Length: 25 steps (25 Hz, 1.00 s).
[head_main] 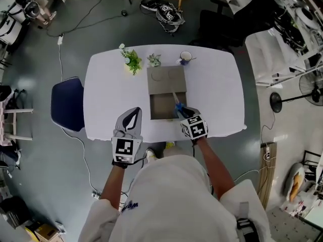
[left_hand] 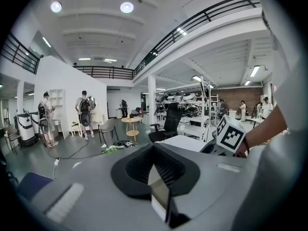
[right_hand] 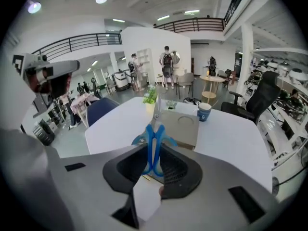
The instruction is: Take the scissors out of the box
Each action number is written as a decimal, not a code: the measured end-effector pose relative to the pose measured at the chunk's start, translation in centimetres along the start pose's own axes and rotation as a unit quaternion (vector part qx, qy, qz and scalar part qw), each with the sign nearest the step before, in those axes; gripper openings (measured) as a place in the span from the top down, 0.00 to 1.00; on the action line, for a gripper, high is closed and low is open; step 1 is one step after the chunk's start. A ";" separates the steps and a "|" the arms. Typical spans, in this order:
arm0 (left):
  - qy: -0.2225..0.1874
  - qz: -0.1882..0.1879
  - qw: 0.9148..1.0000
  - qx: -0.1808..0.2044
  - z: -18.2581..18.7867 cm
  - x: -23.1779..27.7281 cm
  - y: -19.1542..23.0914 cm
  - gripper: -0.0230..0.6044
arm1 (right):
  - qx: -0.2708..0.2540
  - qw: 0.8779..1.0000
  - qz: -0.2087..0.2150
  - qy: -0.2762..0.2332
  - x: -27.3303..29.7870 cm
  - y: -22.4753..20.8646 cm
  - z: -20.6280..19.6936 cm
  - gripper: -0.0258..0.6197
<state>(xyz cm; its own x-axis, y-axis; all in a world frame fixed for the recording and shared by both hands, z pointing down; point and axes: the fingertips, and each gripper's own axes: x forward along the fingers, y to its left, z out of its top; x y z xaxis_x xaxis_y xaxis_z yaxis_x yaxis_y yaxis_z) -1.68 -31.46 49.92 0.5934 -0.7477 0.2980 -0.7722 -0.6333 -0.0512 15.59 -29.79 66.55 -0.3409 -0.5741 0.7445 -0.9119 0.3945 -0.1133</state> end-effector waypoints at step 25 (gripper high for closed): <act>-0.084 0.016 0.996 0.014 8.7 0.2 2.1 0.96 | -0.008 0.949 -0.021 -0.315 -20.3 0.5 17.2 0.83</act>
<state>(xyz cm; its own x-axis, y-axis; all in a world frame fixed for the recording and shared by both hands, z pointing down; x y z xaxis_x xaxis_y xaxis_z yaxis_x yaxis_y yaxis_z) -1.21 -34.64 41.53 0.5995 -0.7894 0.1321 -0.7865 -0.6117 -0.0853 18.14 -30.27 40.05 -0.3780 -0.9024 0.2070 -0.9258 0.3699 -0.0781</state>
